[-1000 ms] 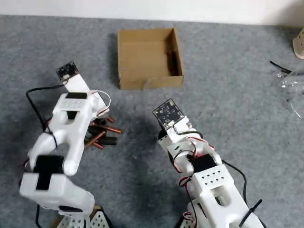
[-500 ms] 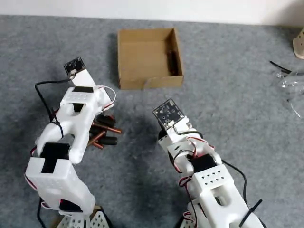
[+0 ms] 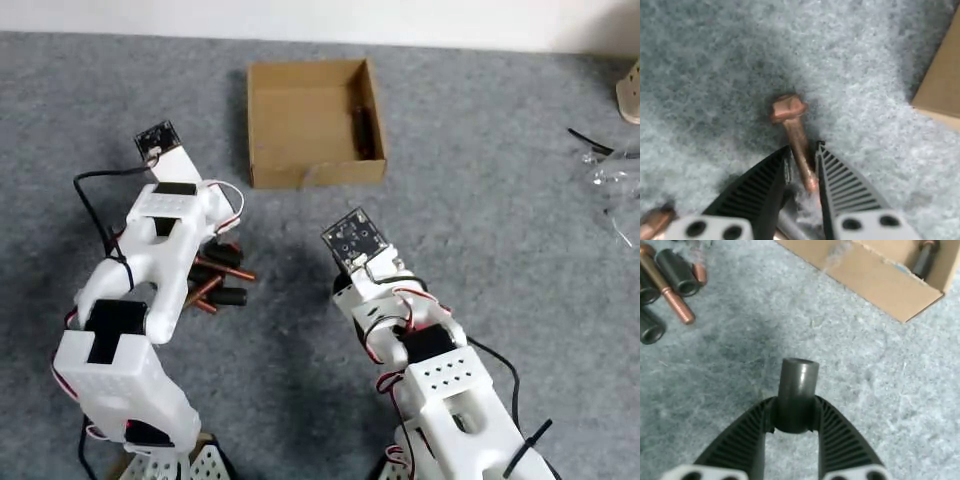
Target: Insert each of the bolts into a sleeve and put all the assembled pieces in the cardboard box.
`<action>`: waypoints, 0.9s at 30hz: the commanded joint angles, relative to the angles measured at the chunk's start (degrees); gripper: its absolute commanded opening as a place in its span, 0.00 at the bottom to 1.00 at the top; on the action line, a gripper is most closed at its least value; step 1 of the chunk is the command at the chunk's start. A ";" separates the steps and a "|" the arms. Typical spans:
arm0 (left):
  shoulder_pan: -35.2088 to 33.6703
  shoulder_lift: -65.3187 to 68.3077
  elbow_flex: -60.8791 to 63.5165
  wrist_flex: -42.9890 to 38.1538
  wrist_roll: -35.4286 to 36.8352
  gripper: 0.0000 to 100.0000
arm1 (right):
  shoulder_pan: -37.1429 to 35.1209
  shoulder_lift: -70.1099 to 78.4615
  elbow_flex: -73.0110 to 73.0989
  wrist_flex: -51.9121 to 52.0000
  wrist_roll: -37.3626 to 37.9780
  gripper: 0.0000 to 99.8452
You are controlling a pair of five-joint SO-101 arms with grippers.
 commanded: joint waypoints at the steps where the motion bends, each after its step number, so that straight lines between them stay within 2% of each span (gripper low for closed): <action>1: -1.01 0.04 -0.31 -0.26 0.00 0.08 | 1.19 -1.71 -0.57 -1.98 -0.09 0.00; 3: -1.01 0.04 -0.31 -0.26 0.00 0.07 | 1.19 -1.71 -0.57 -1.98 -0.09 0.00; 6: -1.01 0.04 -0.31 -0.26 0.00 0.00 | 1.27 -1.71 -0.57 -1.98 -0.09 0.00; 27: -1.01 -2.77 -0.66 0.00 -0.62 0.01 | 1.27 -1.80 -0.57 -1.98 -0.09 0.00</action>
